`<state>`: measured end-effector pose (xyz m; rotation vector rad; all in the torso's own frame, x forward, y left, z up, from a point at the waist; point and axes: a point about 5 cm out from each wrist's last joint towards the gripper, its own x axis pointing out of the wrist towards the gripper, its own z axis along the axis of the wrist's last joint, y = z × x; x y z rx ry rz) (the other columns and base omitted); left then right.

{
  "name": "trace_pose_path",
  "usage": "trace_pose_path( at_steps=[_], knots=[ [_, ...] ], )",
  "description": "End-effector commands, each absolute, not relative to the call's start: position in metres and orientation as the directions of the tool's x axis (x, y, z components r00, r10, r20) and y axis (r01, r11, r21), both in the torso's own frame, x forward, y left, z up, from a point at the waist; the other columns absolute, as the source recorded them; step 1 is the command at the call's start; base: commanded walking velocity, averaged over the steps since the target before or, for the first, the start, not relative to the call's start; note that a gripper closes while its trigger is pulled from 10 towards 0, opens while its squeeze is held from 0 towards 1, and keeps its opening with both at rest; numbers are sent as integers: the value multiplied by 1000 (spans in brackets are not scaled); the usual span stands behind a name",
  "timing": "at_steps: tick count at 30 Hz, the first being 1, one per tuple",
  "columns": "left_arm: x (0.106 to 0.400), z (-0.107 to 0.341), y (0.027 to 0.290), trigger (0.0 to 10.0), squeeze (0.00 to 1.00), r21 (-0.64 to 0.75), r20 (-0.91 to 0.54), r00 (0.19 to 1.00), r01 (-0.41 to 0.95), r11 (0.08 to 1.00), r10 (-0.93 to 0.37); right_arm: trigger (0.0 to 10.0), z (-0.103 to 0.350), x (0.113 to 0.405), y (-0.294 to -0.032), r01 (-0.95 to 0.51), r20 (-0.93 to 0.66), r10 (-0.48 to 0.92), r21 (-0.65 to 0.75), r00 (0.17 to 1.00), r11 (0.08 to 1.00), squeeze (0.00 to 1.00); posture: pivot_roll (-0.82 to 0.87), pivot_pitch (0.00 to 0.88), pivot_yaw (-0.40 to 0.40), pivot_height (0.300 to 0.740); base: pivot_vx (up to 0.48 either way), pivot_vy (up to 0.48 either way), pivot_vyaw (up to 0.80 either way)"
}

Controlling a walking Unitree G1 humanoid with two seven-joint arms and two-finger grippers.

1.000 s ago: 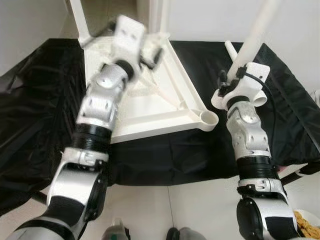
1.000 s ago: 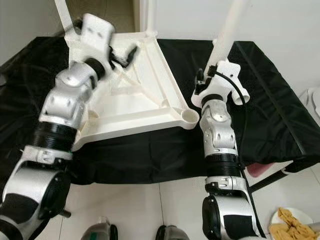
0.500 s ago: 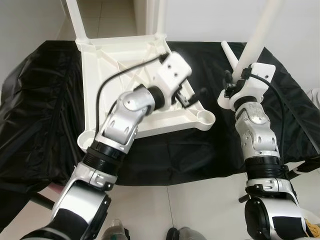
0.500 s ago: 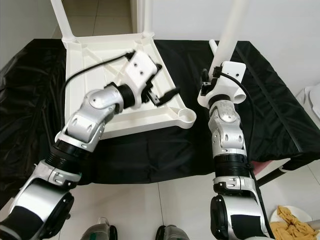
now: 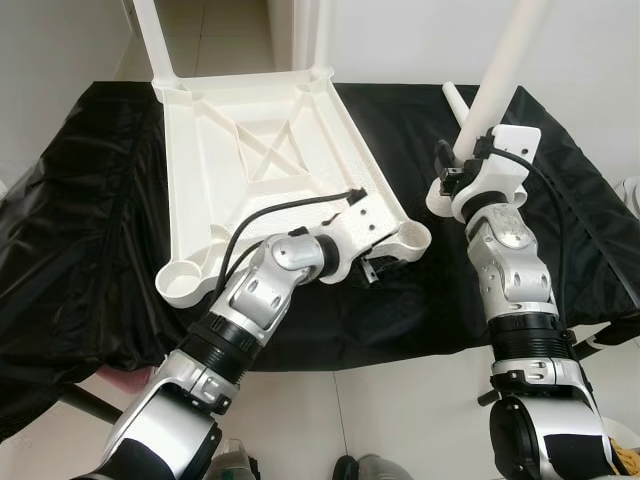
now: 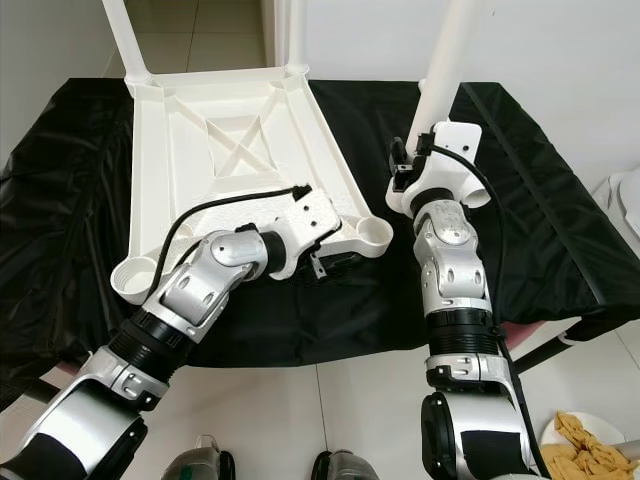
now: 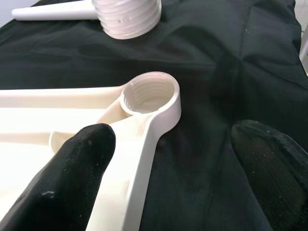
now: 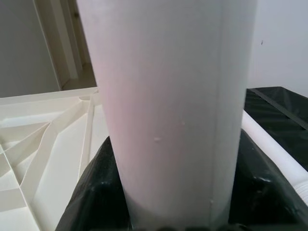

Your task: Building children table

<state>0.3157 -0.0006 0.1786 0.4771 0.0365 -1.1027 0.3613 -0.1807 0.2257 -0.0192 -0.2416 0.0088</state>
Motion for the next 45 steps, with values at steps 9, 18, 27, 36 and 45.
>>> trace_pose_path(
  at_steps=[9, 18, 27, 36, 45],
  knots=[
    [327, 151, 0, 10000, 0, 326, -375, 542, 837, 440, -753, 10000, 233, 359, -184, 5, 272, 2, -24, 962, 1000, 0, 30, 56, -16, 740, 0, 0, 0],
    [336, 147, 0, 10000, 0, 326, -413, 563, 825, 461, -716, 10000, 235, 359, -185, 9, 277, -1, -29, 961, 1000, 0, 27, 57, -16, 740, 0, 0, 0],
    [341, 176, -8, 10000, 0, 300, -318, 532, 842, 449, -784, 10000, 237, 358, -188, 23, 285, -14, -30, 959, 999, 0, 13, 53, -8, 740, 0, 0, 0],
    [348, 182, -10, 10000, 0, 301, -306, 552, 829, 472, -776, 10000, 238, 359, -189, 28, 285, -17, -36, 958, 999, 0, 5, 50, -9, 740, 0, 0, 0],
    [352, 169, -14, 10000, 0, 333, -371, 597, 800, 498, -711, 10000, 241, 358, -190, 35, 292, -22, -39, 956, 999, 0, -12, 44, -1, 740, 0, 0, 0]
  ],
)
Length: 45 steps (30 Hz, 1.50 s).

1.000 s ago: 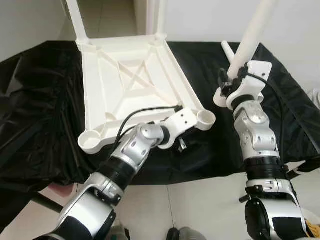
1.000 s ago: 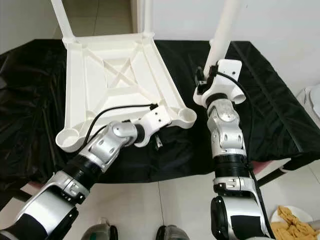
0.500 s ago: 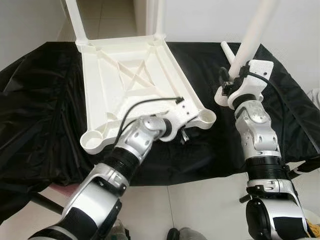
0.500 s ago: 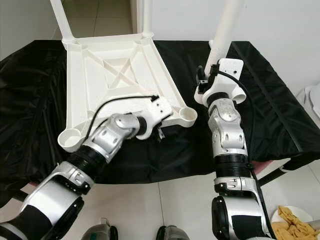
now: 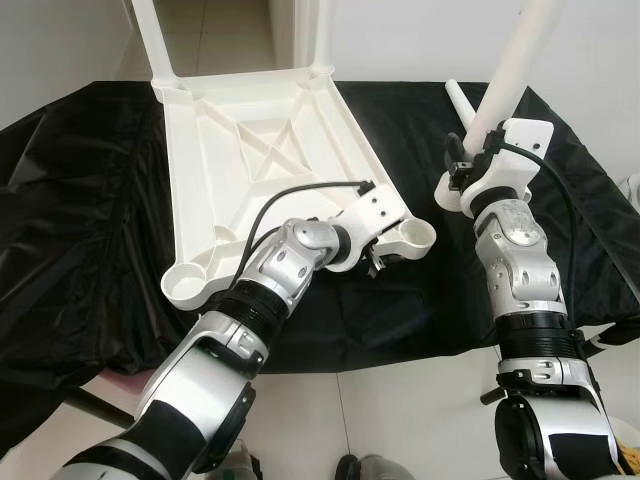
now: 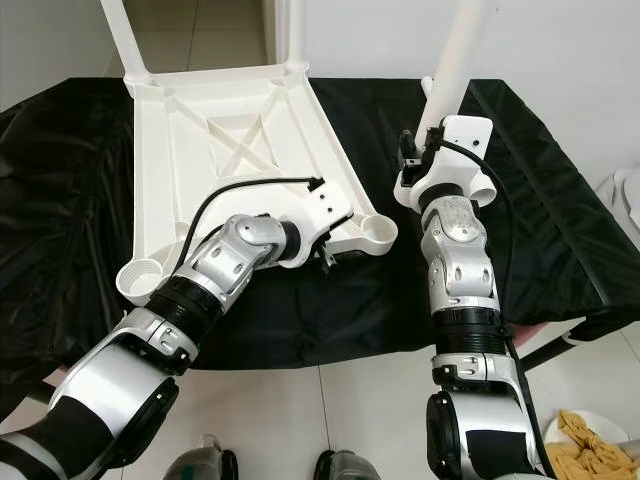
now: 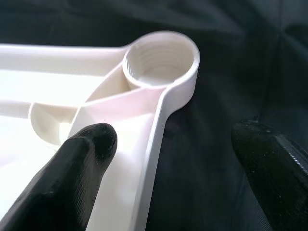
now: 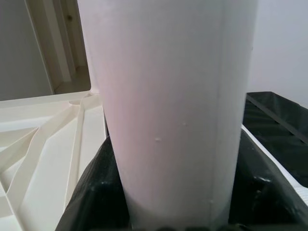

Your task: Building children table

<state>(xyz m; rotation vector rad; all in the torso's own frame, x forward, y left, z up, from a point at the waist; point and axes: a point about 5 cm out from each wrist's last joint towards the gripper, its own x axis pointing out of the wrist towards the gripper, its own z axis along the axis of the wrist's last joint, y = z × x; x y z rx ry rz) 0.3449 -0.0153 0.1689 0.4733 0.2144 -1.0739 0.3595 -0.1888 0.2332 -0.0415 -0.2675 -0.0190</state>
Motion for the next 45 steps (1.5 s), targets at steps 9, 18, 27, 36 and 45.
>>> trace_pose_path(
  at_steps=[9, 18, 27, 36, 45],
  knots=[
    [349, 153, -17, 10000, 0, 335, -452, 570, 821, 462, -686, 10000, 241, 358, -191, 41, 294, -28, -40, 955, 998, 0, -16, 38, 3, 740, 0, 0, 0],
    [338, 143, -20, 10000, 0, 349, -489, 475, 875, 335, -731, 10000, 241, 358, -189, 36, 295, -21, -47, 955, 998, 0, -10, 28, 4, 740, 0, 0, 0],
    [308, 132, -19, 10000, 0, 305, -542, 193, 952, 22, -818, 10000, 243, 360, -189, 34, 297, -19, -46, 955, 998, 0, -5, 27, 4, 740, 0, 0, 0],
    [304, 134, -18, 10000, 0, 284, -535, 166, 959, 9, -828, 10000, 239, 360, -187, 13, 281, 2, -54, 960, 998, 0, -3, 30, -1, 740, 0, 0, 0],
    [303, 132, -15, 10000, 0, 258, -540, 161, 966, 20, -826, 10000, 234, 358, -187, 3, 266, 14, -66, 964, 998, 0, -3, 47, 1, 740, 0, 0, 0]
  ],
)
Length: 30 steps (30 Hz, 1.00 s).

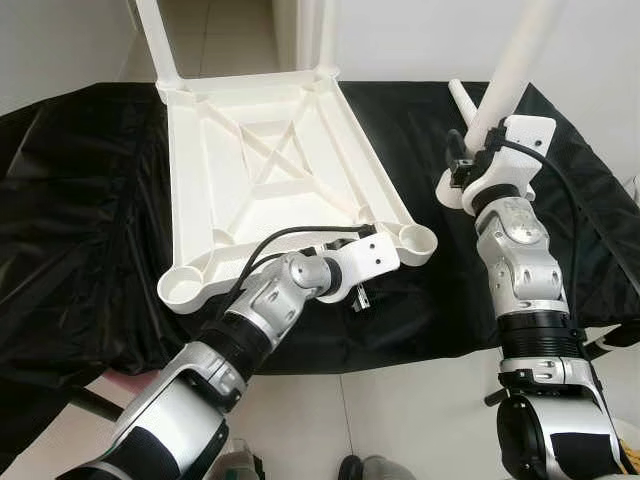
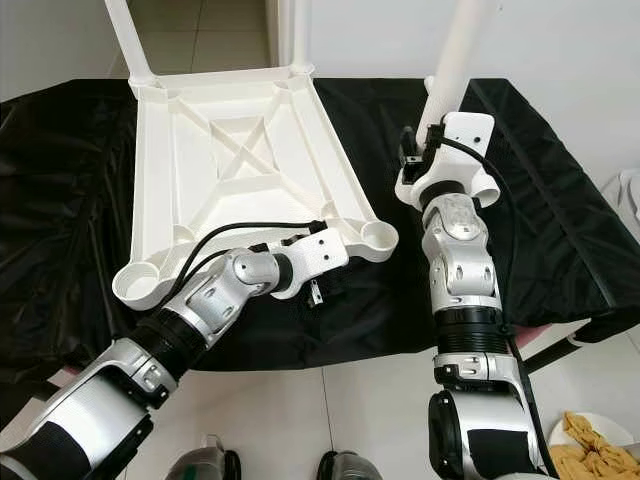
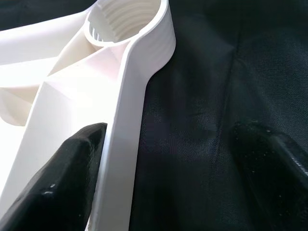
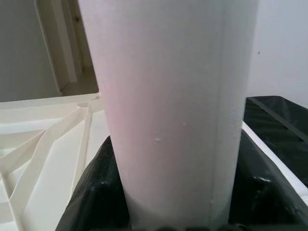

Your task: Building children table

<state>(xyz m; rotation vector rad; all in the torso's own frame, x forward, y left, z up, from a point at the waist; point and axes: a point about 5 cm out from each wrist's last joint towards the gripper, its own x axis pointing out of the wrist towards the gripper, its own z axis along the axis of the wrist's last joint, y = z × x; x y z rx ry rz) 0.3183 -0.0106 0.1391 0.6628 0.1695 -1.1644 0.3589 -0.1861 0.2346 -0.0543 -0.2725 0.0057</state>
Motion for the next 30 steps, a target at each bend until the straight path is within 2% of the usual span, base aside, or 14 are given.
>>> trace_pose_path(
  at_steps=[1, 4, 5, 6, 7, 28, 29, 30],
  knots=[
    [303, 131, -16, 10000, 0, 244, -545, 160, 970, 27, -823, 10000, 235, 358, -188, 6, 267, 11, -65, 964, 998, 0, -4, 47, 3, 740, 0, 0, 0],
    [303, 131, -17, 9882, 0, 226, -546, 160, 973, 39, -822, 10000, 235, 358, -189, 9, 268, 8, -64, 963, 998, 0, -4, 48, 4, 740, 0, 0, 0],
    [303, 130, -17, 2275, 0, 210, -549, 159, 976, 49, -820, 10000, 236, 358, -189, 13, 270, 5, -65, 963, 998, 0, -6, 48, 6, 740, 0, 0, 0],
    [303, 130, -17, 2275, 0, 210, -549, 159, 976, 49, -820, 10000, 236, 358, -189, 13, 270, 5, -65, 963, 998, 0, -6, 48, 6, 740, 0, 0, 0],
    [304, 130, -18, 0, 0, 208, -550, 160, 977, 51, -820, 10000, 236, 358, -190, 16, 272, 2, -65, 962, 998, 0, -8, 49, 9, 740, 0, 0, 0],
    [296, 129, -16, 0, 0, 205, -568, 112, 979, -8, -816, 10000, 237, 357, -195, 29, 270, -10, -64, 963, 998, 0, -5, 53, 11, 740, 0, 0, 0],
    [297, 128, -16, 10000, 0, 224, -581, 130, 975, -4, -804, 10000, 233, 356, -193, 9, 257, 8, -65, 966, 998, 0, -4, 54, 8, 740, 0, 0, 0],
    [297, 128, -16, 10000, 0, 224, -581, 130, 975, -4, -804, 10000, 233, 356, -193, 9, 257, 8, -65, 966, 998, 0, -4, 54, 8, 740, 0, 0, 0]
  ],
)
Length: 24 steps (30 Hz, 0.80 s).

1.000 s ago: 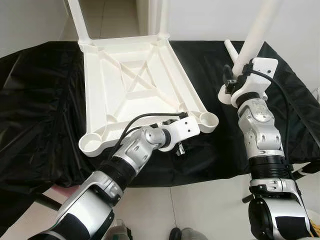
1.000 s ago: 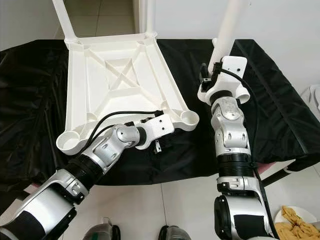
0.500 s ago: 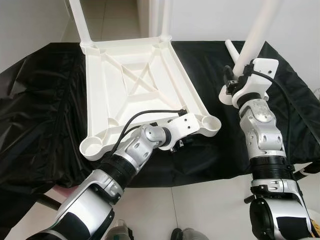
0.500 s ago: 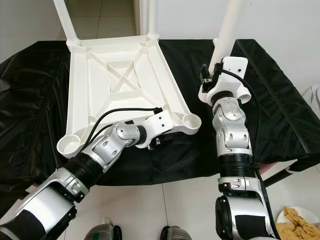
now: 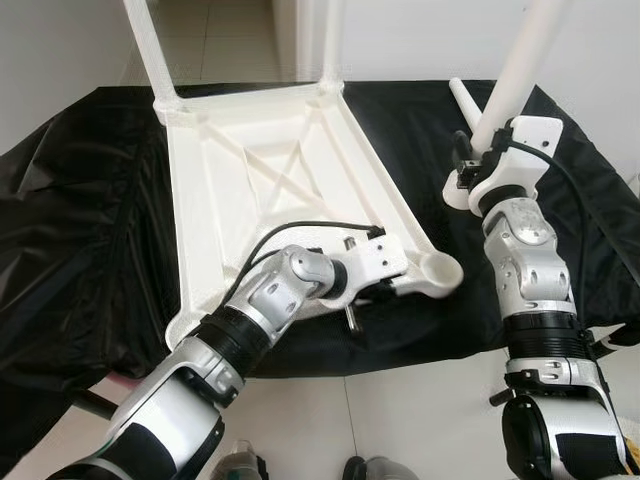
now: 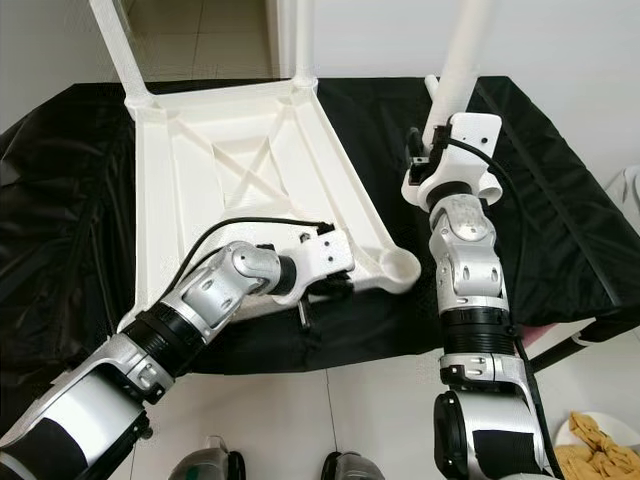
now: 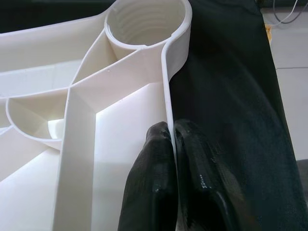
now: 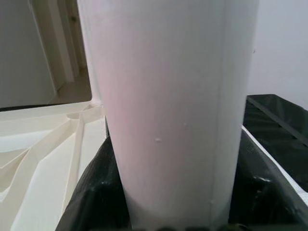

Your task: Building children table

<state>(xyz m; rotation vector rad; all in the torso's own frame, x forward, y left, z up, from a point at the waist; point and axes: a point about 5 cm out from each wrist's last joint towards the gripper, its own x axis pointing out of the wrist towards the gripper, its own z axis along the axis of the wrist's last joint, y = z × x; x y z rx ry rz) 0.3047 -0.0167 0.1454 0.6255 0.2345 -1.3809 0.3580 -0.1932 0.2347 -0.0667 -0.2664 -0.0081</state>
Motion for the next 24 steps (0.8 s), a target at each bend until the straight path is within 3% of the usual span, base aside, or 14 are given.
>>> trace_pose_path(
  at_steps=[1, 24],
  knots=[
    [298, 127, -16, 10000, 0, 230, -584, 137, 973, -1, -800, 10000, 232, 356, -193, 3, 253, 14, -66, 967, 998, 0, -4, 54, 8, 740, 0, 0, 0],
    [329, 134, -13, 10000, 0, 306, -577, 372, 924, 230, -727, 10000, 227, 351, -189, -24, 244, 44, -83, 969, 996, 0, -6, 59, 11, 740, 0, 0, 0]
  ],
)
